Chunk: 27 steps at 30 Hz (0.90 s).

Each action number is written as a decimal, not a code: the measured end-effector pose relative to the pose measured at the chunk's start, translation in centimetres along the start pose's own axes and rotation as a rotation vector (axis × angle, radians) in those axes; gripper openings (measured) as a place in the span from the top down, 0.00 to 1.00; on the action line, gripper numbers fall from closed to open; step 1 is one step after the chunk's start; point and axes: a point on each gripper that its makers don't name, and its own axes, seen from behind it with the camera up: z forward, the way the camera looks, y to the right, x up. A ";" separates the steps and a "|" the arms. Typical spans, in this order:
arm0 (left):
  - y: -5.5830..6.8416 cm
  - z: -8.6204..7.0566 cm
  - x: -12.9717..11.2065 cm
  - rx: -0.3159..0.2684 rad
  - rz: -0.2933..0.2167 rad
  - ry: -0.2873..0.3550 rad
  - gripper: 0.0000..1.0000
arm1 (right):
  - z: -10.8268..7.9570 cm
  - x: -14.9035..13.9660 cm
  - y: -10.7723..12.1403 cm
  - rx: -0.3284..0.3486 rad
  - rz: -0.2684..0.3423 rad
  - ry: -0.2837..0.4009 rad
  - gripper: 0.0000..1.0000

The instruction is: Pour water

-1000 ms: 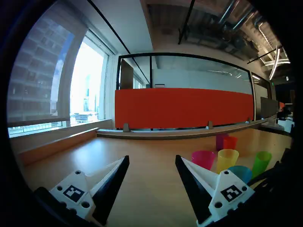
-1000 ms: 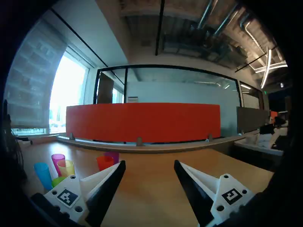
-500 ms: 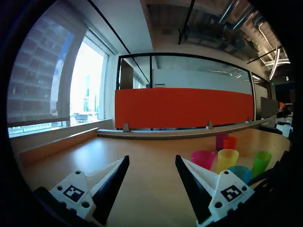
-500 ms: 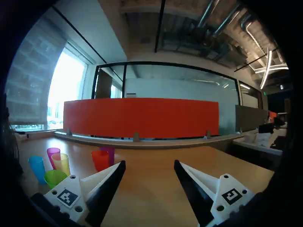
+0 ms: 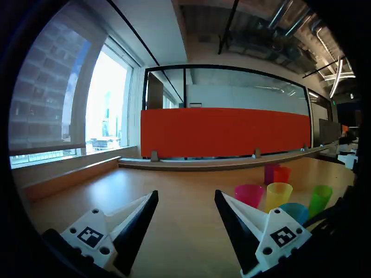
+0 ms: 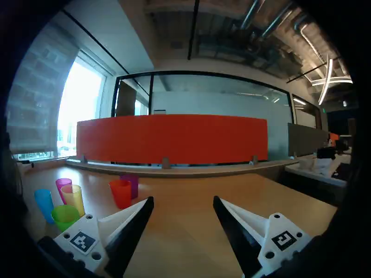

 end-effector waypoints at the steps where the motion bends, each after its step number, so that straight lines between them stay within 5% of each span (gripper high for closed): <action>1: 0.0 0.0 0.0 0.000 0.000 0.000 0.10 | 0.0 0.0 0.0 0.000 0.000 0.000 0.01; 27: 0.0 0.0 0.0 0.000 0.000 0.000 0.10 | 0.2 0.0 0.0 0.002 0.000 -0.003 0.01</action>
